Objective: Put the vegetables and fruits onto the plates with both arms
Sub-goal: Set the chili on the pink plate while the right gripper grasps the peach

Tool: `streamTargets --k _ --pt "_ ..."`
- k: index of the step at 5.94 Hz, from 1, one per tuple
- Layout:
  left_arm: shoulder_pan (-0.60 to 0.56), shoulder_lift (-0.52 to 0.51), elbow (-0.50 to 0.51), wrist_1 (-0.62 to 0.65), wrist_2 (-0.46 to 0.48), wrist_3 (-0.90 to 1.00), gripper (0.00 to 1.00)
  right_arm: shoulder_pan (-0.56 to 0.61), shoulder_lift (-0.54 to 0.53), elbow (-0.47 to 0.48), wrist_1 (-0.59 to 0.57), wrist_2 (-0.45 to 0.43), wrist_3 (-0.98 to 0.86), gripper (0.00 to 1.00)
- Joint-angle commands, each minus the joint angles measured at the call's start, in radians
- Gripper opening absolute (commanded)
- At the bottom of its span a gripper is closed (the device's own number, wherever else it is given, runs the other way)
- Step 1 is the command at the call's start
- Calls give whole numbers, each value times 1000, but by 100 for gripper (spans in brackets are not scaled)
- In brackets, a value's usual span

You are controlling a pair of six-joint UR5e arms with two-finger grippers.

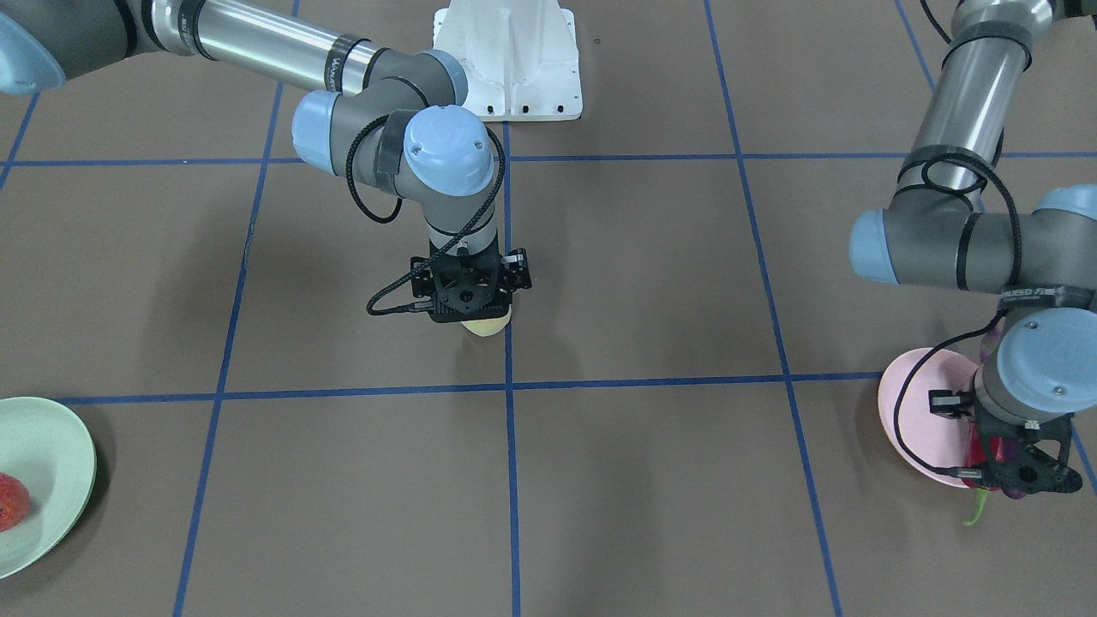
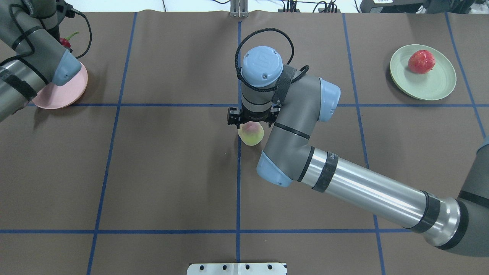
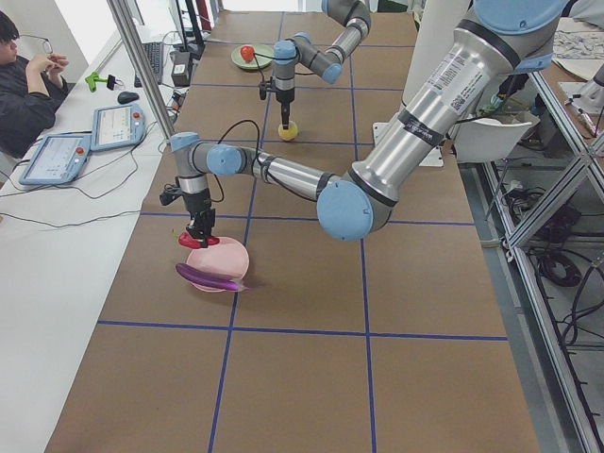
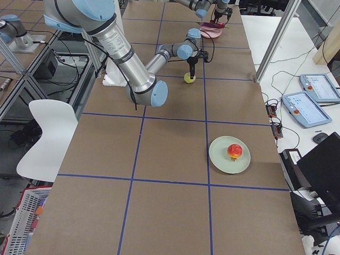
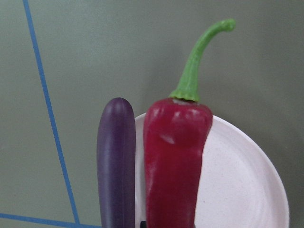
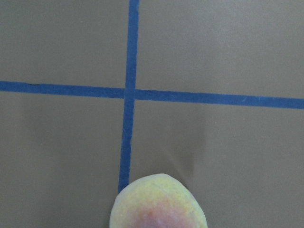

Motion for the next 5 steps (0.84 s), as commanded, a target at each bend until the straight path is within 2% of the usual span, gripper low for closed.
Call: streamTargets --k 1,4,5 --pt "12 9 20 -25 36 0 0 -15 0 -7 0 -18 -3 99" --pt "36 41 34 -66 40 -7 0 -18 -3 -51 43 -21 -14 99" --pt "42 41 35 -66 78 -5 27 -18 -1 -56 45 -21 -17 99"
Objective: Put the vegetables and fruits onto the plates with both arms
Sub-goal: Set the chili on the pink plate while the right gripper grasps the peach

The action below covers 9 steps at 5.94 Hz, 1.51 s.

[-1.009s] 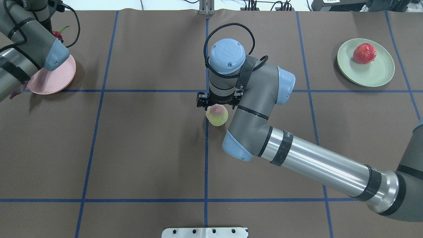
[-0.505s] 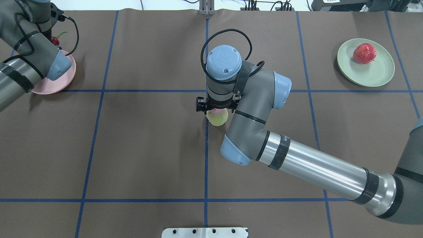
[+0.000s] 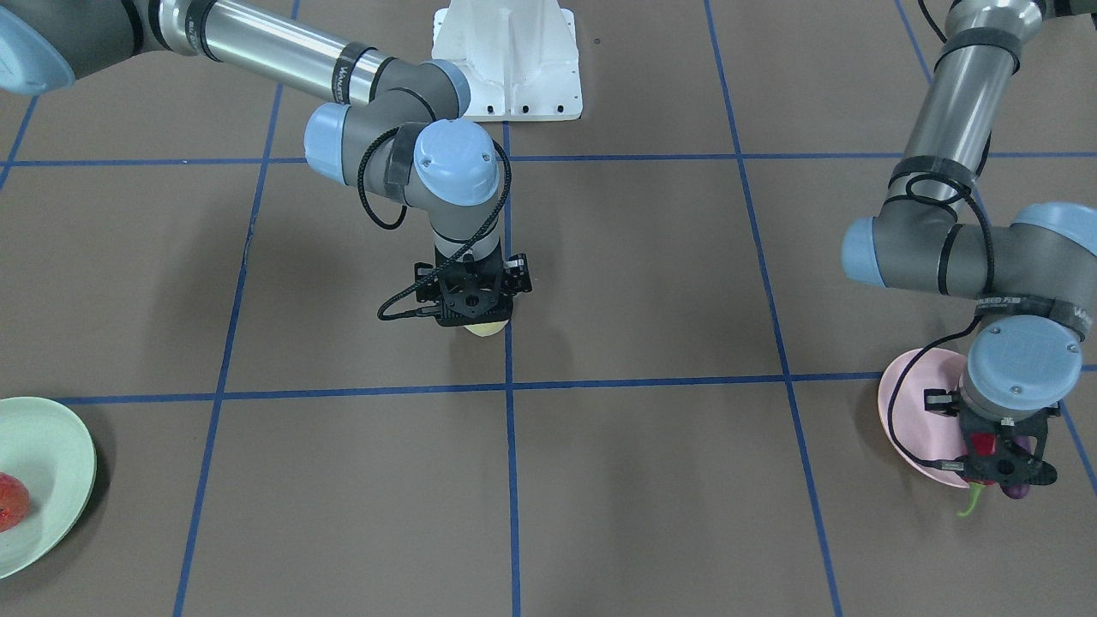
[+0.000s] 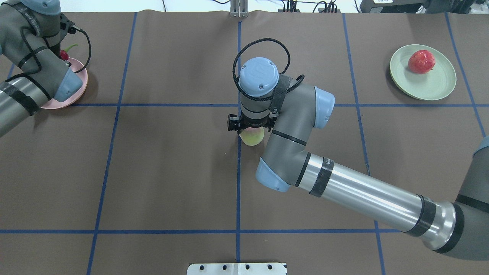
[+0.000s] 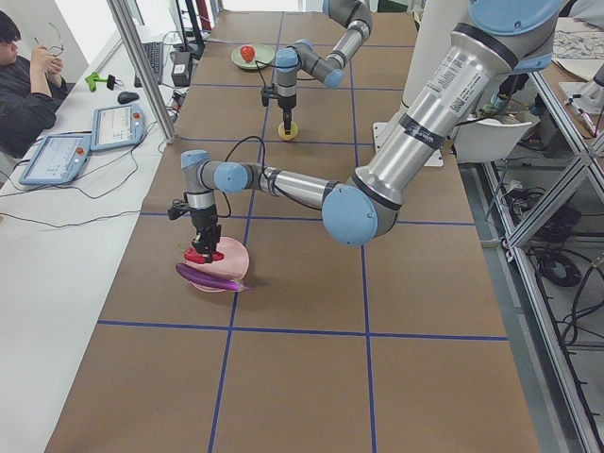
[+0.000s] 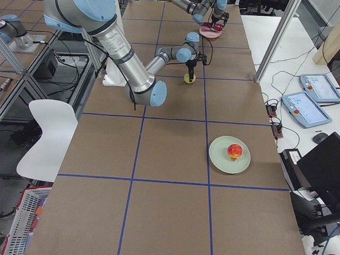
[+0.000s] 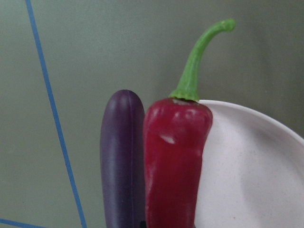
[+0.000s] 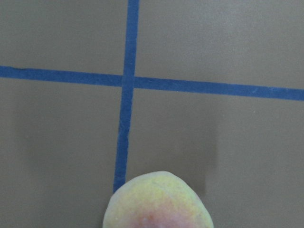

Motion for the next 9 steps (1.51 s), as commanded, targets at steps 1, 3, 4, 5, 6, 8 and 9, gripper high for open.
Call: streamTargets --k 1,3,4,5,6,8,9 --pt "8 5 2 -7 35 8 99 -1 2 -9 7 1 -5 99" --pt "7 2 -10 -13 35 10 100 1 4 -7 7 1 1 45" --pt "4 -7 -15 -12 35 8 100 4 2 5 23 1 -5 0" --pt "0 -9 -32 -10 32 8 100 5 2 14 23 1 12 0" --pt "0 -11 -56 -6 28 8 100 37 2 49 11 9 11 0" --pt "0 -17 -58 -10 25 7 100 158 2 202 -122 123 9 0" --pt "0 -11 -81 -12 22 7 100 228 -2 280 -219 166 -9 0"
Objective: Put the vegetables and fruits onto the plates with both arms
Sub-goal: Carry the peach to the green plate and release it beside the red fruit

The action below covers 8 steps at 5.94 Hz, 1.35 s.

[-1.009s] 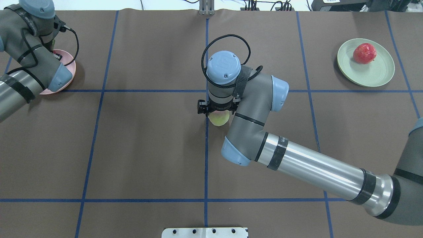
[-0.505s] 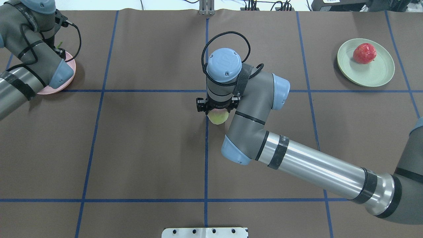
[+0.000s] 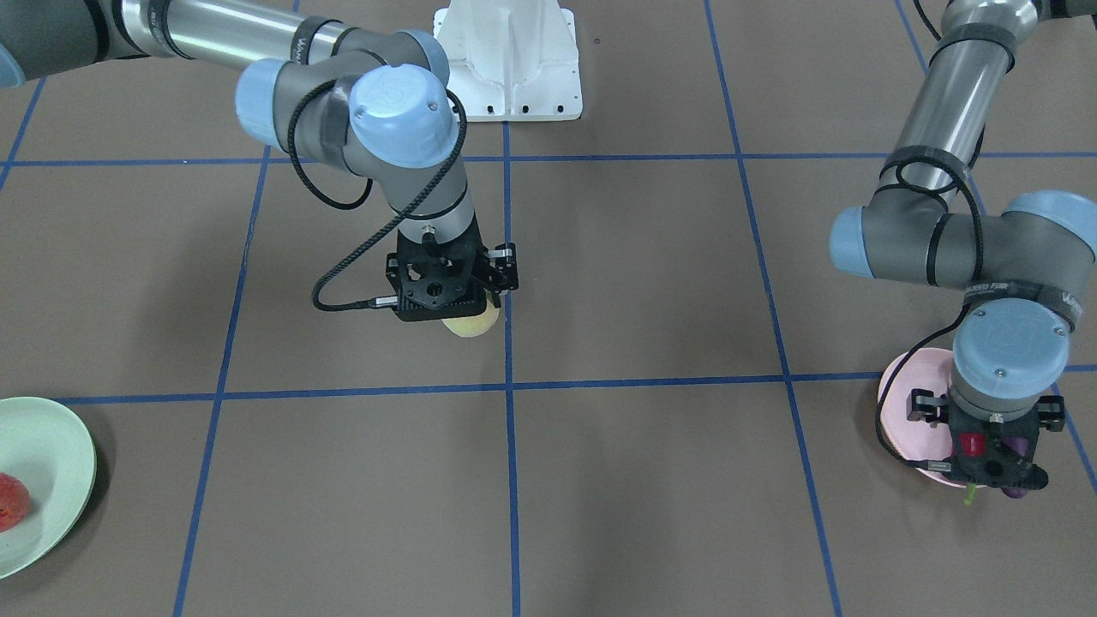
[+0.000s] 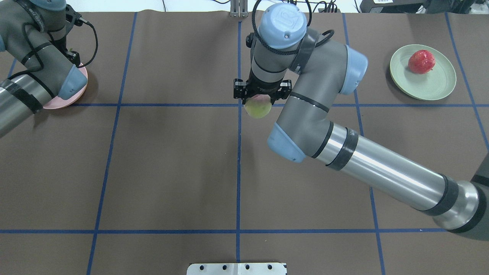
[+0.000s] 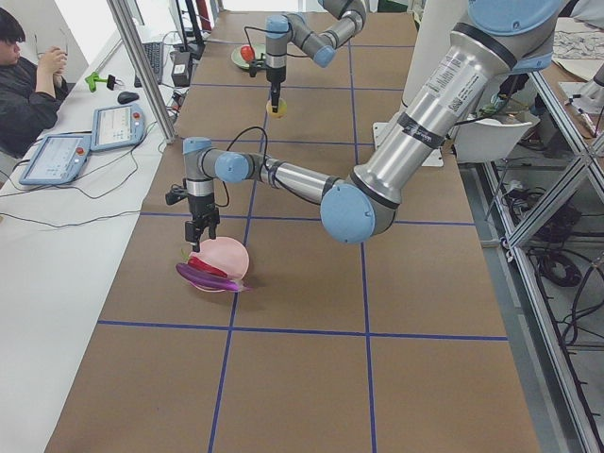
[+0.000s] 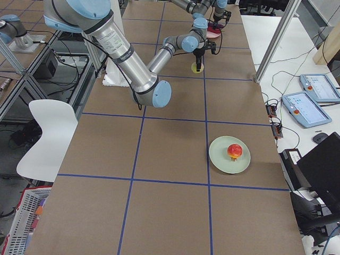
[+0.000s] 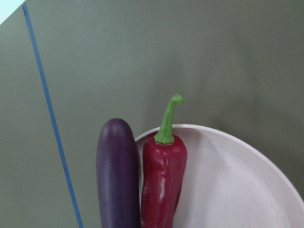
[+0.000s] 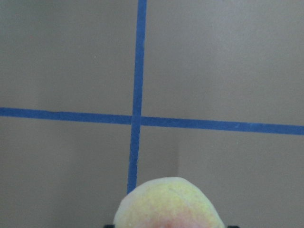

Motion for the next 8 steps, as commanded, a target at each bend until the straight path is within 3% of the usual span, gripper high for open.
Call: streamTargets --k 1,3,5,7,8 --pt "-3 19 -55 -4 -77 1 100 132 -20 121 -158 62 -83 0" --pt "-5 107 -252 9 -185 1 100 250 -98 128 -251 61 -359 0" --pt "-84 162 -424 76 -312 1 100 353 -211 103 -248 41 -645 0" --pt "-162 163 -468 125 -337 64 100 404 -243 21 -211 27 -773 0" --pt "-239 163 -461 201 -370 224 100 409 -272 -44 -88 12 -777 0"
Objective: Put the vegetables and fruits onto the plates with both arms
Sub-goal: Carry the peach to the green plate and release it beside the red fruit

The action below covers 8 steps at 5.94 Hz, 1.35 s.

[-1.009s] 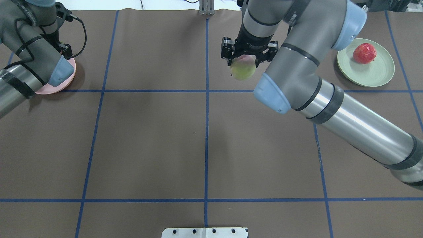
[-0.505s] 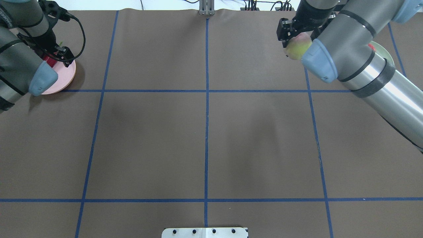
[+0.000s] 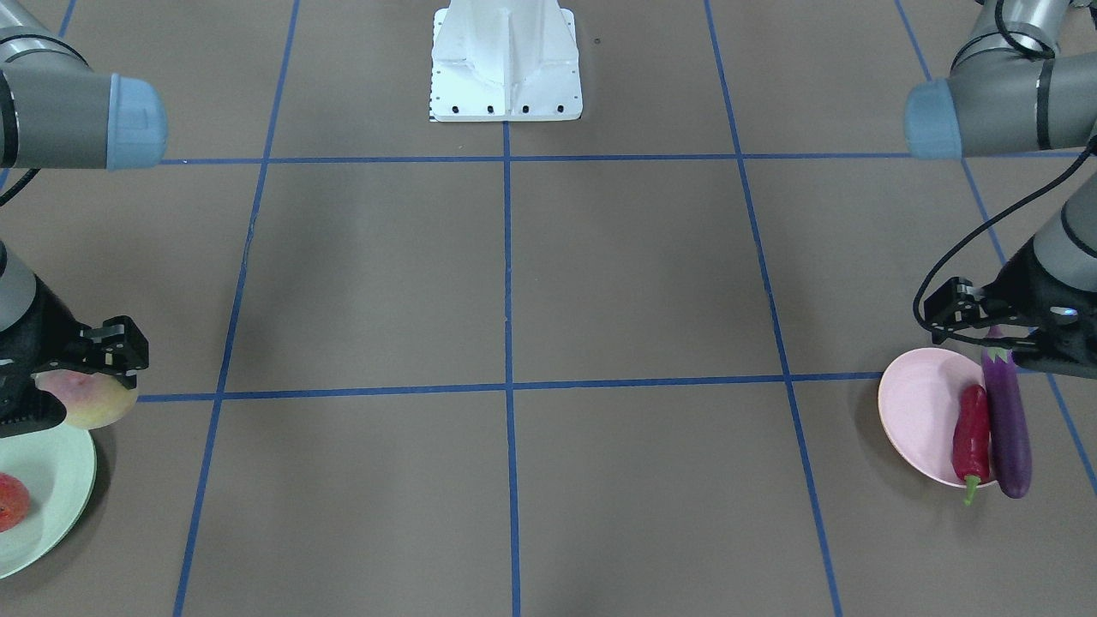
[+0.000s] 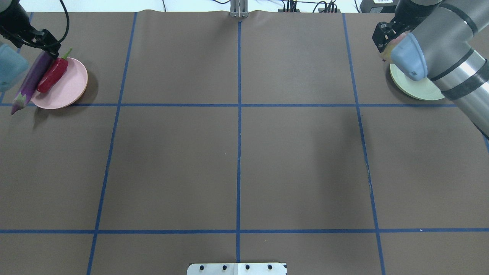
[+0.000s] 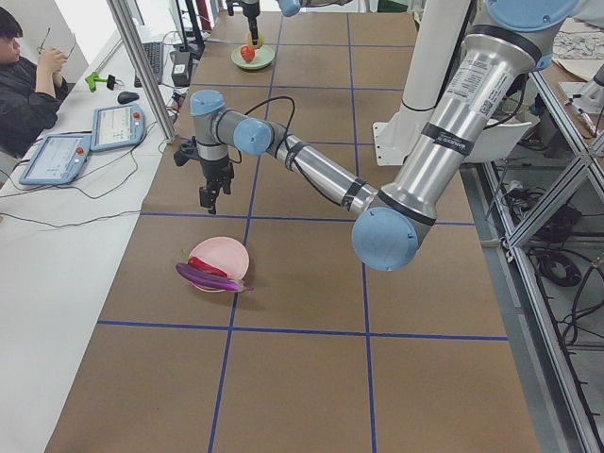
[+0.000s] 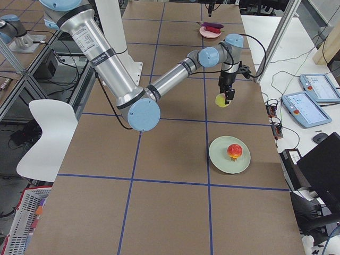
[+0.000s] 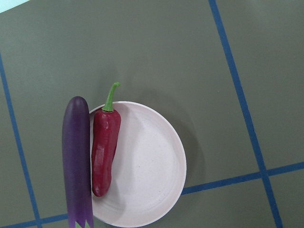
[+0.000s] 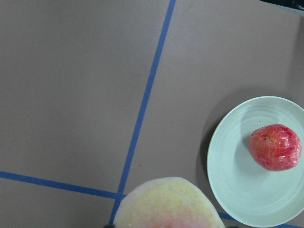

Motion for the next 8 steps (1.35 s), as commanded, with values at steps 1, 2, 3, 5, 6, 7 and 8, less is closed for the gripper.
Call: streamTargets --k 1,2,3,5,6,7,8 --pt "-146 81 -3 41 -60 177 100 13 -63 -121 227 -15 -16 0" --pt "-188 94 28 47 -162 177 100 13 -105 -179 333 -13 -15 0" --pt "-231 137 28 40 -163 227 100 25 -132 -216 405 -13 -24 0" --pt "-285 178 33 21 -163 397 100 30 -174 -249 411 -5 -38 0" --pt "-283 191 37 18 -163 398 100 28 -174 -263 411 -1 -36 0" --pt "-282 191 39 17 -163 398 100 28 -172 -301 411 25 -38 0" --pt "-282 191 39 15 -163 398 100 28 -176 -312 409 50 -41 31"
